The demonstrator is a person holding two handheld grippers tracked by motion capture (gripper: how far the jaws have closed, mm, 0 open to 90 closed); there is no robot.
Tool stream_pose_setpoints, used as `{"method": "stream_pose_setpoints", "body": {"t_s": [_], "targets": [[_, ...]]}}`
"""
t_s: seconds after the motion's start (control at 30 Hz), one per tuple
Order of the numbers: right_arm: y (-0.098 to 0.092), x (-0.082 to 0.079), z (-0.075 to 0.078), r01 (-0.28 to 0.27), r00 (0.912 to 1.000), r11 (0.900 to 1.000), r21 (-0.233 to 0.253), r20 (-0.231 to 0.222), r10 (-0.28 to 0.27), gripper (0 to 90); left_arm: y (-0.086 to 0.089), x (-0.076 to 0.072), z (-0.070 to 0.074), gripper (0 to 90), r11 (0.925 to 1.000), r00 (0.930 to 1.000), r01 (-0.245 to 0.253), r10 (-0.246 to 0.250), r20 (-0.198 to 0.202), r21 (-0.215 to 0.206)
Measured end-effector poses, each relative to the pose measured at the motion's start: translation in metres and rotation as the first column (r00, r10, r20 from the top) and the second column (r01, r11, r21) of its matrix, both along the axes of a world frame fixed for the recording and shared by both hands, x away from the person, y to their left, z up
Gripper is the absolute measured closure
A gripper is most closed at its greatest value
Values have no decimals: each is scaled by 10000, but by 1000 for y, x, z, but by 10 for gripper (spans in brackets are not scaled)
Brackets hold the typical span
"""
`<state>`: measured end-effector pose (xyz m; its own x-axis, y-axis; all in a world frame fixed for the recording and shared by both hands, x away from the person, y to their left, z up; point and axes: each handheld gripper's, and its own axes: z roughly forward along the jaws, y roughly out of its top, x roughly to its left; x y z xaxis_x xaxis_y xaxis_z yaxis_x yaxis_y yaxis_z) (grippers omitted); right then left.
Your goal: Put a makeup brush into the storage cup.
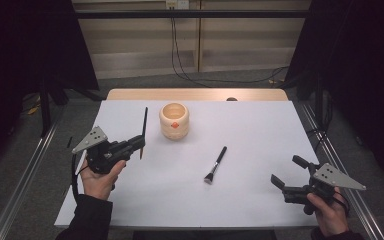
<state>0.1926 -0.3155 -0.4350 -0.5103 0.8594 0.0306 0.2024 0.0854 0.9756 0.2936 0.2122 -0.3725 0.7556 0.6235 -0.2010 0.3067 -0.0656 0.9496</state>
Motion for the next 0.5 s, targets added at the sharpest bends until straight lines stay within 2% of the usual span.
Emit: {"method": "stream_pose_setpoints", "body": {"t_s": [0.03,0.07,0.17,0.23,0.5], "targets": [[0,0,0,-12,10000,10000,-3,-10,12,10,-2,0,0,835,9999,10000,83,-82,23,-123],[0,0,0,-9,10000,10000,-11,16,9,10,-4,-2,1,835,9999,9999,106,-106,61,48],[0,0,0,7,10000,10000,33,31,-7,10,-8,-2,1,835,9996,9997,252,-252,-14,-156],[0,0,0,-15,10000,9998,177,11,15,9,-12,-3,2,835,9997,9997,232,-232,-49,-119],[0,-1,1,-131,9999,9996,251,106,129,1,-26,-5,3,835,9966,9967,808,-808,8,-166]]}}
